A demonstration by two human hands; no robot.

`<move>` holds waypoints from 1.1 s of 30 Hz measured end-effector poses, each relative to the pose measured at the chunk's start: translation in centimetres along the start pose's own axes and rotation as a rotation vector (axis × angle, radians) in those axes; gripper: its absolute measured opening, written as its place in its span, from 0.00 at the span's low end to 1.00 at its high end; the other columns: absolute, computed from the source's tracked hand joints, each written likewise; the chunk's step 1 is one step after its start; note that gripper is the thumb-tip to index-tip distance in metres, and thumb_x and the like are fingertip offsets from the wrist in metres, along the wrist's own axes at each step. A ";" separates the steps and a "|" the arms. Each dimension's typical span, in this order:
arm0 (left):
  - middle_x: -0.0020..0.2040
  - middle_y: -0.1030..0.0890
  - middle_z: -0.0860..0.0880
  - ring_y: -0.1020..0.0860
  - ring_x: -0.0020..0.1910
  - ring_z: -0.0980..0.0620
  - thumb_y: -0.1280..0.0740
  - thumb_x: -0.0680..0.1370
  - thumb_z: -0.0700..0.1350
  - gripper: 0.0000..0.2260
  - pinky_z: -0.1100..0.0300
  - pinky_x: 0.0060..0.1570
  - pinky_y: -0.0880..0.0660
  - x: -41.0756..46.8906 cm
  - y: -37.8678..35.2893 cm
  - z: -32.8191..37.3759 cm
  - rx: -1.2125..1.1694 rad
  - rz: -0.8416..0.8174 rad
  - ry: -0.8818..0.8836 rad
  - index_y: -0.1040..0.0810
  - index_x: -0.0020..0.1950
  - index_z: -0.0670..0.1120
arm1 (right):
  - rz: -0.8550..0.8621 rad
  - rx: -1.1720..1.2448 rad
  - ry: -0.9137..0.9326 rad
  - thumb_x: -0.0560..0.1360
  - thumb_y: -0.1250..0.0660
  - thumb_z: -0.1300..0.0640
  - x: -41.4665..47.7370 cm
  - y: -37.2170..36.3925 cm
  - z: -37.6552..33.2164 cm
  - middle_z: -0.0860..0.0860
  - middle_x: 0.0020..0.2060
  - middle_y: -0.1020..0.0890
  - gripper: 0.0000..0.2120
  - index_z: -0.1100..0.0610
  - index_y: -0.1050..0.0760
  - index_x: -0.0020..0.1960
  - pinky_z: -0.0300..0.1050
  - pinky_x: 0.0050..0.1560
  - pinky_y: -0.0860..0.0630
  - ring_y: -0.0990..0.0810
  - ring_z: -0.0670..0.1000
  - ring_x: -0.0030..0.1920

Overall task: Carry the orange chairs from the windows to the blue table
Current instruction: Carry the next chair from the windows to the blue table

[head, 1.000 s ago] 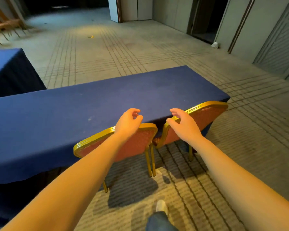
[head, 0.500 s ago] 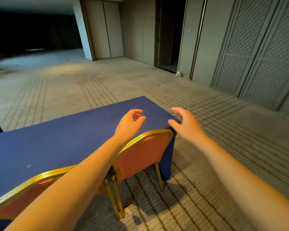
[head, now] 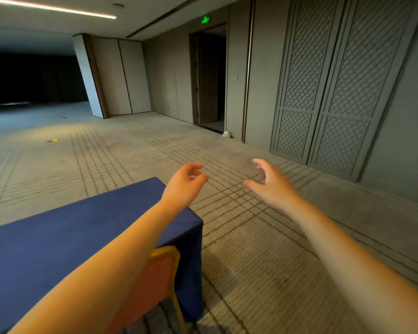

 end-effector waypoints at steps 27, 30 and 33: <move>0.55 0.21 0.52 0.22 0.52 0.54 0.33 0.76 0.53 0.20 0.57 0.53 0.27 56.8 -12.6 -11.4 0.078 -0.039 0.088 0.29 0.67 0.50 | 0.001 -0.095 -0.076 0.73 0.31 0.40 52.9 -1.7 17.4 0.48 0.75 0.36 0.36 0.43 0.43 0.76 0.52 0.64 0.31 0.32 0.53 0.71; 0.53 0.21 0.53 0.23 0.53 0.53 0.33 0.77 0.52 0.20 0.55 0.55 0.27 64.0 -13.9 -13.2 0.075 0.019 0.104 0.29 0.67 0.50 | -0.040 -0.100 -0.030 0.73 0.31 0.40 61.5 -2.5 19.9 0.48 0.75 0.37 0.37 0.43 0.43 0.76 0.52 0.65 0.32 0.33 0.53 0.72; 0.55 0.21 0.51 0.22 0.53 0.52 0.33 0.77 0.51 0.20 0.53 0.57 0.26 70.4 -14.6 -14.8 0.059 0.101 0.133 0.29 0.68 0.49 | -0.095 -0.107 0.024 0.73 0.30 0.40 70.1 -3.1 21.8 0.48 0.75 0.37 0.37 0.44 0.43 0.76 0.52 0.65 0.32 0.34 0.53 0.72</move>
Point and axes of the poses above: each hand's wrist, its own x-axis towards the middle knuckle, its own y-axis out of the back of the hand, z = x × y, the point moved 6 cm from there along x, towards the middle knuckle
